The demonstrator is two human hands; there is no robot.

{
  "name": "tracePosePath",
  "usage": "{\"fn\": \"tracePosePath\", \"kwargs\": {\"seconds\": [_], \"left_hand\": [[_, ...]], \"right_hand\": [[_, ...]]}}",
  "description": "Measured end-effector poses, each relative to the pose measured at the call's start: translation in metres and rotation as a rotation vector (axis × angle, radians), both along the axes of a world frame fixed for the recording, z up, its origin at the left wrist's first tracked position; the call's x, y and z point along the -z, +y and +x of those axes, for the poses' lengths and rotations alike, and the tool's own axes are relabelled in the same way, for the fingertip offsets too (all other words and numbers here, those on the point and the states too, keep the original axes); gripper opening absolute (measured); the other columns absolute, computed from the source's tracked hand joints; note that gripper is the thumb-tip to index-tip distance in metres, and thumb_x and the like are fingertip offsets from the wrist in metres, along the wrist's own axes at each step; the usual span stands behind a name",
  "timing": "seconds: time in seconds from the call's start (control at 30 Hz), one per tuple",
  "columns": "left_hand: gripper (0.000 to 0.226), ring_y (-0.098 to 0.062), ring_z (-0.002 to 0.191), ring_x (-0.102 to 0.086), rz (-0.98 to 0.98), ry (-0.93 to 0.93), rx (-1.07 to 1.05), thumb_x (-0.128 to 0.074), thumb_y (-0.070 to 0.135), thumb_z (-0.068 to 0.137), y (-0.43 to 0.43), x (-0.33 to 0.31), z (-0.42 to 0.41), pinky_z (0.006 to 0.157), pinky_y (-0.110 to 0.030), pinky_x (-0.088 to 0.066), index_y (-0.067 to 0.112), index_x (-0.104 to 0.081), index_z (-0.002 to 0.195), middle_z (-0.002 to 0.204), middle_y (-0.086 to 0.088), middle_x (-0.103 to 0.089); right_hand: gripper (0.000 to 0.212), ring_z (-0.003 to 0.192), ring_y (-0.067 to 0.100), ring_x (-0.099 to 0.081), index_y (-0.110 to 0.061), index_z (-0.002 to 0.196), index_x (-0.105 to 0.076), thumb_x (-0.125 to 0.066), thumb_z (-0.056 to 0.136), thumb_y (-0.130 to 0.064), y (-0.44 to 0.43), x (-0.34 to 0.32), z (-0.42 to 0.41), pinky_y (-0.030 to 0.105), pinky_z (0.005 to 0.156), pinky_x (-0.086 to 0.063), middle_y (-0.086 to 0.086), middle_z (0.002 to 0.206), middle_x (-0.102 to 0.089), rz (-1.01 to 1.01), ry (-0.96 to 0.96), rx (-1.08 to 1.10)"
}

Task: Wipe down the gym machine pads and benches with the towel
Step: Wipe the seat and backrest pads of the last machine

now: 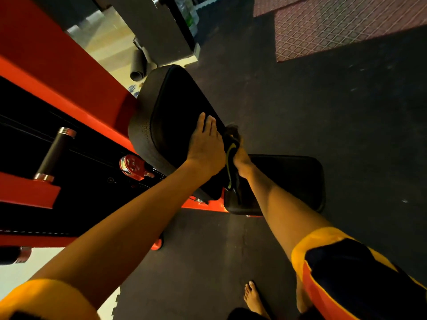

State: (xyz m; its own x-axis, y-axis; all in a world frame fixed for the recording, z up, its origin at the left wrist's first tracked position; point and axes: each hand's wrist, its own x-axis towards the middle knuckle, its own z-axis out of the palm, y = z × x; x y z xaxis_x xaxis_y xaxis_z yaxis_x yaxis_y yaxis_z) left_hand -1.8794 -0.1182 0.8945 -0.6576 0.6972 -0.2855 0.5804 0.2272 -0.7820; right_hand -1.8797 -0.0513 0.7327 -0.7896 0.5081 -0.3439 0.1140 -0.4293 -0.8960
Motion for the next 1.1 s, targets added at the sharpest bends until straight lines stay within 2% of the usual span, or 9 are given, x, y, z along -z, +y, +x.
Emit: {"fn": "tracePosePath", "kwargs": {"seconds": [0.07, 0.17, 0.27, 0.4, 0.57, 0.63, 0.77, 0.93, 1.1], "left_hand": [[0.066, -0.036, 0.156, -0.011, 0.115, -0.048, -0.049, -0.022, 0.048, 0.107, 0.005, -0.002, -0.002, 0.127, -0.052, 0.002, 0.004, -0.034, 0.155, 0.166, -0.021, -0.022], [0.06, -0.03, 0.149, -0.031, 0.281, -0.199, -0.124, -0.032, 0.05, 0.105, 0.012, 0.008, 0.001, 0.126, -0.046, -0.007, 0.009, -0.05, 0.144, 0.153, -0.015, -0.047], [0.054, -0.029, 0.132, -0.052, 0.403, -0.324, -0.225, -0.035, 0.054, 0.104, 0.02, 0.012, 0.01, 0.116, -0.04, -0.029, 0.014, -0.06, 0.131, 0.134, -0.013, -0.063], [0.047, -0.031, 0.109, -0.065, 0.596, -0.732, -0.454, -0.051, 0.052, 0.101, 0.024, 0.031, 0.025, 0.078, -0.033, -0.047, 0.022, -0.053, 0.137, 0.123, -0.009, -0.066], [0.029, -0.022, 0.084, -0.073, 0.706, -1.093, -0.636, -0.07, 0.034, 0.09, 0.036, 0.058, 0.034, 0.075, -0.039, -0.061, 0.018, -0.059, 0.112, 0.098, -0.007, -0.074], [0.015, -0.023, 0.086, -0.07, 0.691, -1.184, -0.599, -0.063, 0.018, 0.094, 0.043, 0.059, 0.045, 0.079, -0.041, -0.059, 0.019, -0.055, 0.108, 0.1, -0.009, -0.071], [0.026, -0.033, 0.103, -0.065, 0.689, -1.244, -0.313, -0.065, 0.014, 0.095, 0.065, 0.058, 0.063, 0.076, -0.041, -0.053, 0.009, -0.056, 0.119, 0.113, -0.015, -0.063], [0.031, -0.032, 0.113, -0.059, 0.638, -1.302, -0.064, -0.065, 0.015, 0.095, 0.094, 0.05, 0.093, 0.083, -0.034, -0.043, 0.008, -0.057, 0.125, 0.125, -0.016, -0.061], [0.015, -0.029, 0.106, -0.061, 0.645, -1.43, 0.127, -0.065, 0.015, 0.094, 0.116, 0.04, 0.134, 0.079, -0.037, -0.047, 0.018, -0.059, 0.107, 0.11, -0.008, -0.062]], "right_hand": [[0.038, 0.095, 0.008, -0.059, -0.003, 0.149, -0.035, -0.037, 0.111, -0.006, 0.008, -0.007, 0.012, 0.012, 0.077, -0.052, 0.004, 0.115, -0.057, 0.02, 0.018, -0.008], [0.037, 0.081, 0.002, -0.063, 0.01, 0.141, -0.039, -0.046, 0.104, 0.009, 0.014, -0.017, 0.04, 0.012, 0.065, -0.051, 0.005, 0.102, -0.057, 0.135, 0.027, -0.044], [0.022, 0.081, 0.001, -0.067, 0.004, 0.119, -0.05, -0.048, 0.1, 0.015, 0.019, -0.017, 0.066, 0.018, 0.071, -0.053, 0.009, 0.097, -0.06, 0.136, 0.106, -0.083], [0.022, 0.111, 0.026, -0.067, -0.02, 0.12, -0.044, -0.057, 0.105, -0.009, 0.035, -0.016, 0.1, 0.035, 0.086, -0.06, 0.017, 0.128, -0.06, -0.015, 0.051, 0.028], [0.046, 0.119, 0.027, -0.061, -0.019, 0.129, -0.041, -0.072, 0.096, -0.011, 0.07, -0.023, 0.142, 0.042, 0.098, -0.056, 0.015, 0.136, -0.054, 0.044, -0.03, 0.186], [0.068, 0.125, 0.026, -0.058, -0.027, 0.136, -0.04, -0.083, 0.086, -0.012, 0.085, -0.024, 0.162, 0.045, 0.103, -0.054, 0.011, 0.144, -0.05, 0.079, -0.058, 0.193], [0.098, 0.136, 0.026, -0.047, -0.043, 0.155, -0.025, -0.087, 0.083, -0.019, 0.107, -0.039, 0.207, 0.059, 0.102, -0.053, -0.001, 0.156, -0.037, 0.092, -0.156, 0.242], [0.058, 0.127, 0.026, -0.059, -0.021, 0.135, -0.047, -0.082, 0.089, -0.024, 0.119, -0.047, 0.272, 0.052, 0.101, -0.053, 0.001, 0.136, -0.059, 0.142, -0.285, 0.364], [0.035, 0.105, 0.019, -0.065, -0.008, 0.118, -0.059, -0.075, 0.095, -0.03, 0.102, -0.059, 0.347, 0.033, 0.074, -0.054, 0.008, 0.12, -0.067, 0.231, -0.341, 0.702]]}}
